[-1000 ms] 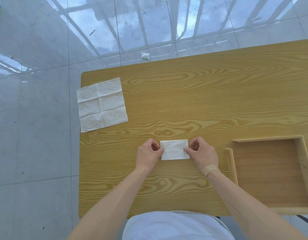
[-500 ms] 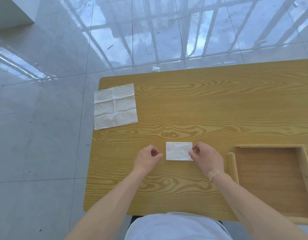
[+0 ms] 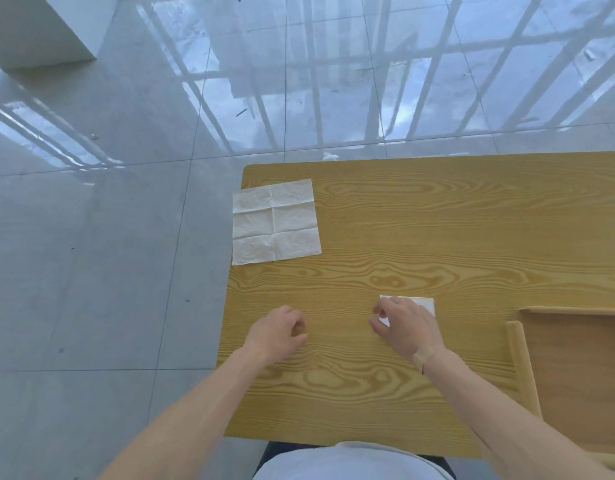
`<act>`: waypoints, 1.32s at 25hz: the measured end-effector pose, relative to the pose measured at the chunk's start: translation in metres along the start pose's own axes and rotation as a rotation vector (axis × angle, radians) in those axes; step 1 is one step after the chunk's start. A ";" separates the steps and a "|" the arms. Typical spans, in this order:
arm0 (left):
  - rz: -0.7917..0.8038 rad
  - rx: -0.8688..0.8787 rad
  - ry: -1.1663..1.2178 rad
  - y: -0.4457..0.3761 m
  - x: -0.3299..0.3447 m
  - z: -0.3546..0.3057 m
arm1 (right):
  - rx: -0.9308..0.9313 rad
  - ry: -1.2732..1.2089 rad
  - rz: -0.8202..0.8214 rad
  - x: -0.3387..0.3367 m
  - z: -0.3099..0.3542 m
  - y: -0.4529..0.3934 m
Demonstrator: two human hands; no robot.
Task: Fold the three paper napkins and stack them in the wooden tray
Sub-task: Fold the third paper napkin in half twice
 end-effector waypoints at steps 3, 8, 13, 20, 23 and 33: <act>0.024 0.026 -0.089 0.012 -0.017 0.042 | -0.014 0.039 0.038 0.012 0.039 -0.010; 0.022 0.044 -0.156 0.009 -0.053 0.102 | -0.033 0.149 0.078 0.019 0.085 -0.034; 0.006 0.040 -0.153 -0.007 -0.082 0.127 | -0.009 0.209 0.064 0.009 0.109 -0.066; -0.255 0.022 -0.172 -0.042 -0.101 0.143 | -0.138 0.256 -0.032 -0.001 0.130 -0.114; -0.338 0.039 -0.127 -0.051 -0.102 0.145 | -0.158 0.226 -0.060 0.003 0.128 -0.129; -0.539 0.317 -0.263 -0.048 -0.081 0.142 | -0.266 0.102 -0.282 0.022 0.106 -0.109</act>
Point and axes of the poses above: each hand's wrist, its own y-axis away from the middle knuckle, its own x-axis out of the palm, z = x × y, the point moved 1 cm from there along -y, towards the middle knuckle, and after that the axes turned 5 degrees about x, right-handed, at the moved point
